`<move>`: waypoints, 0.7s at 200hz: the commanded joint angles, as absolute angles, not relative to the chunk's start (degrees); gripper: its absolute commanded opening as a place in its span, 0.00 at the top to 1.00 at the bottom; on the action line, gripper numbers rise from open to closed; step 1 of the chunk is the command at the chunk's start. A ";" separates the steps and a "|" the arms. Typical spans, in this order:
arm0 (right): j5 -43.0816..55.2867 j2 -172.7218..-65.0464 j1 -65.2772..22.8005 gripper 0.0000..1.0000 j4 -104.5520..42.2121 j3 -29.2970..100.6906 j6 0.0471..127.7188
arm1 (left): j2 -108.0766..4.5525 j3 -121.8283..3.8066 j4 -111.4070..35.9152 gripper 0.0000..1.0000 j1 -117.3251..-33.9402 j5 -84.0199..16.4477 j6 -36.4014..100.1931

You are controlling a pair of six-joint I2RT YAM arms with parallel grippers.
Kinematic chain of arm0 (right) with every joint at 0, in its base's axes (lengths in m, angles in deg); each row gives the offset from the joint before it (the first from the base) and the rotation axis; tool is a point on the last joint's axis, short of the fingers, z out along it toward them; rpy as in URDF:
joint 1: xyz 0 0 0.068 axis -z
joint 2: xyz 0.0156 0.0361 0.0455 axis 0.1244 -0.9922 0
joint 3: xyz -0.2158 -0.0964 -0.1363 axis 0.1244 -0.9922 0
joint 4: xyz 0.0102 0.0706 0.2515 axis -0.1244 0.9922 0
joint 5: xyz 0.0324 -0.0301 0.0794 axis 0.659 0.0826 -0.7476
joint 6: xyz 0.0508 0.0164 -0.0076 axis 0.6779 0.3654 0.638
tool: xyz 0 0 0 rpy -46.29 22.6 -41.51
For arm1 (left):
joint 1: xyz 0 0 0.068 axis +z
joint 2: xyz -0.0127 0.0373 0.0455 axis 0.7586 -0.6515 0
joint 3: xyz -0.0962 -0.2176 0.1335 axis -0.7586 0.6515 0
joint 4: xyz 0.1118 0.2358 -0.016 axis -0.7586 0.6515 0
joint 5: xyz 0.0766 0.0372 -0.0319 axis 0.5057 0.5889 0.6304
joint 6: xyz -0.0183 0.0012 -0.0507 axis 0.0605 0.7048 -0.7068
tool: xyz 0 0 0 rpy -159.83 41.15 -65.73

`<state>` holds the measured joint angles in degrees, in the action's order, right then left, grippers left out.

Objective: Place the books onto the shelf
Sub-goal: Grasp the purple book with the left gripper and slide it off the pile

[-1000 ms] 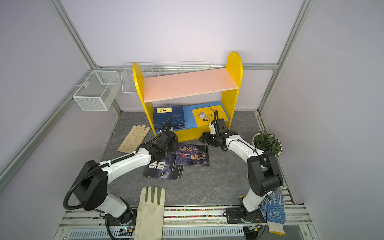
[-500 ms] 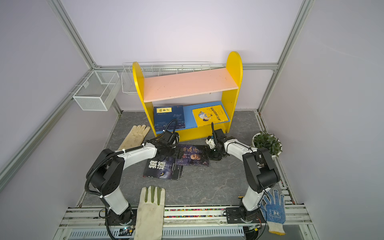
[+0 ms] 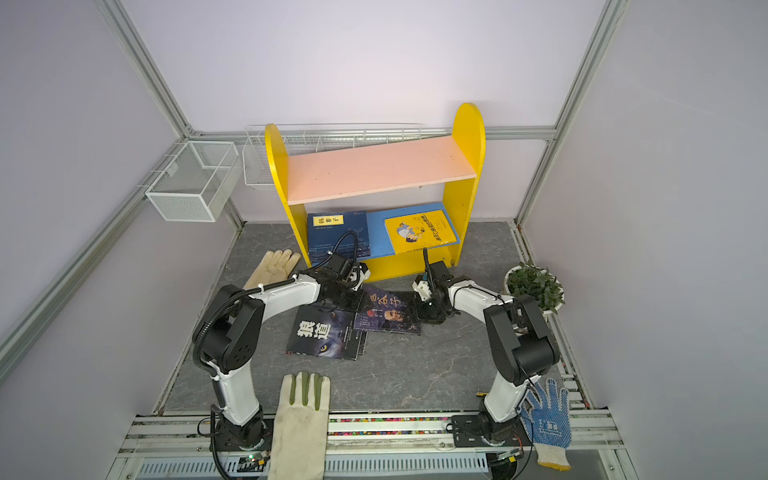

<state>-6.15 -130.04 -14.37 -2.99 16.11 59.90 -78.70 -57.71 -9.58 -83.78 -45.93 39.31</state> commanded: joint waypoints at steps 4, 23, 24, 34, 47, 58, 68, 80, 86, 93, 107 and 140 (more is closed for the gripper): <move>-7.90 -130.41 -14.65 0.32 -5.45 14.98 57.76 | -78.91 -59.25 -7.59 0.79 -84.59 -52.64 41.61; -6.50 -129.73 -14.63 0.32 -5.57 14.76 57.95 | -78.14 -61.18 -6.98 1.00 -84.89 -52.38 41.56; -6.33 -129.67 -14.64 0.32 -5.64 14.72 57.96 | -78.02 -61.23 -6.94 1.00 -84.87 -52.37 41.65; -4.24 -128.04 -14.56 0.32 -6.57 14.04 58.55 | -76.79 -61.53 -6.77 1.00 -85.02 -52.08 41.80; -0.85 -124.83 -14.09 0.31 -8.73 12.29 59.81 | -74.32 -60.83 -6.98 1.00 -85.33 -52.10 42.16; 3.18 -121.14 -13.20 0.30 -11.13 10.23 61.62 | -71.81 -59.96 -6.55 1.00 -85.76 -52.39 43.31; 6.89 -117.44 -11.72 0.29 -13.27 7.46 63.81 | -69.36 -59.27 -5.60 1.00 -86.27 -53.05 44.58; 10.17 -112.94 -9.24 0.29 -16.07 4.61 66.81 | -66.47 -58.69 -3.98 1.00 -86.84 -54.21 46.23; 11.42 -110.67 -7.84 0.28 -17.23 3.25 68.47 | -65.10 -58.61 -3.08 1.00 -87.11 -54.90 46.75; 13.13 -108.30 -6.02 0.28 -18.17 1.86 70.40 | -63.52 -58.49 -2.33 1.00 -87.14 -56.22 47.16; 16.00 -104.04 -2.23 0.27 -18.97 -0.08 73.11 | -60.35 -58.46 -2.62 1.00 -87.14 -57.67 46.56; 14.35 -97.38 2.01 0.25 -20.16 -1.01 73.42 | -55.82 -58.78 -14.83 1.00 -86.87 -59.84 38.13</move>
